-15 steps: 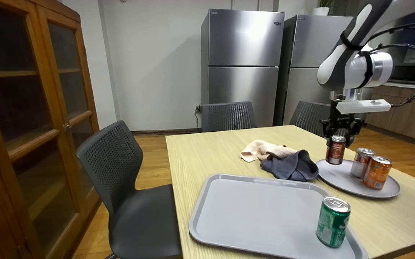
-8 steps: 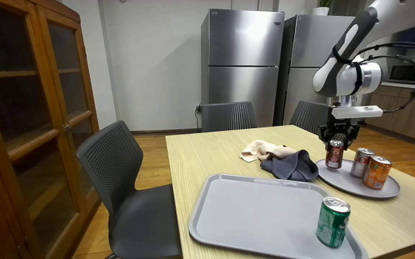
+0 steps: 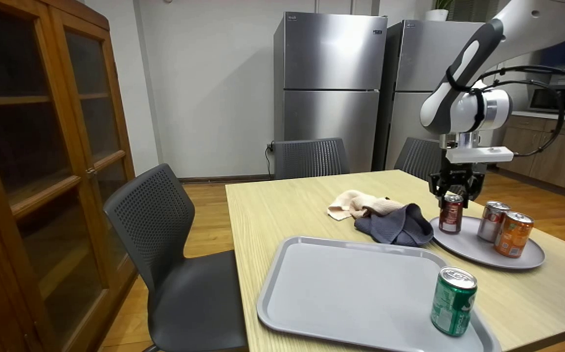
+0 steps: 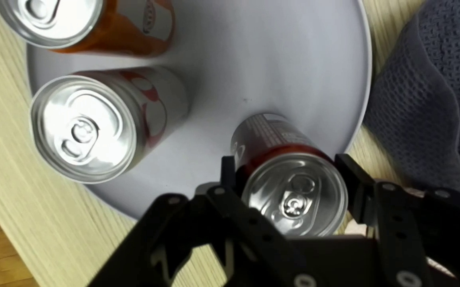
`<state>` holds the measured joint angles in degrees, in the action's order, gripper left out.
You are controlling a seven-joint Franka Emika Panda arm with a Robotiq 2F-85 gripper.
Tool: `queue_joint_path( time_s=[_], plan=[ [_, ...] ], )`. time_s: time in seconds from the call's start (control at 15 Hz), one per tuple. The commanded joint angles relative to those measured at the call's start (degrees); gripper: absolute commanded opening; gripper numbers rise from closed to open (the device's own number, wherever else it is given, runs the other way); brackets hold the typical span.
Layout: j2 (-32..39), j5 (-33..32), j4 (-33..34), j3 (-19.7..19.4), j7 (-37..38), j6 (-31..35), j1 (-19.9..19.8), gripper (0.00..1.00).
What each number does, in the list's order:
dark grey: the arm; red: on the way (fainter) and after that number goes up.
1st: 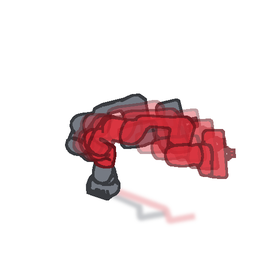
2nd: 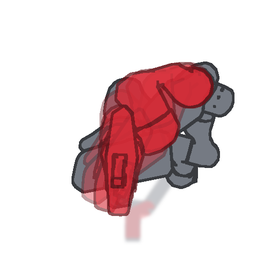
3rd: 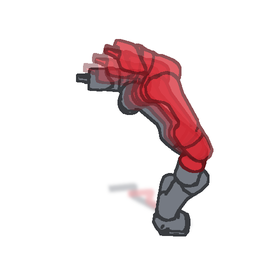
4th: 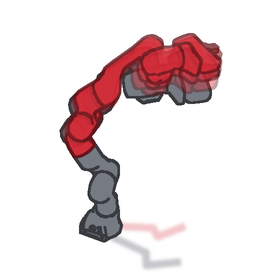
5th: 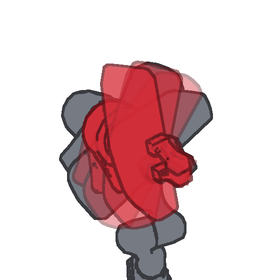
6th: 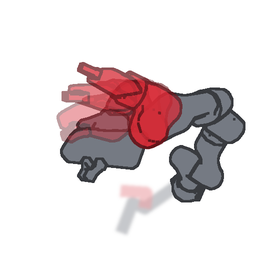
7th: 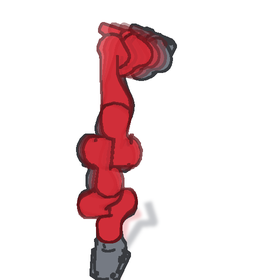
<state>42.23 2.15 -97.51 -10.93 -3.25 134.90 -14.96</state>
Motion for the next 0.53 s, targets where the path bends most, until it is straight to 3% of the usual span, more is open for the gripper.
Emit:
queue_joint_path(
  time_s=[0.0, 0.47],
  plan=[
    [0.21, 1.24, 2.57, 1.31, 0.13, -3.17, -1.65, 0.38],
    [-0.09, 1.00, 1.89, 1.40, -0.78, -2.34, -1.86, 0.38]
  ],
)
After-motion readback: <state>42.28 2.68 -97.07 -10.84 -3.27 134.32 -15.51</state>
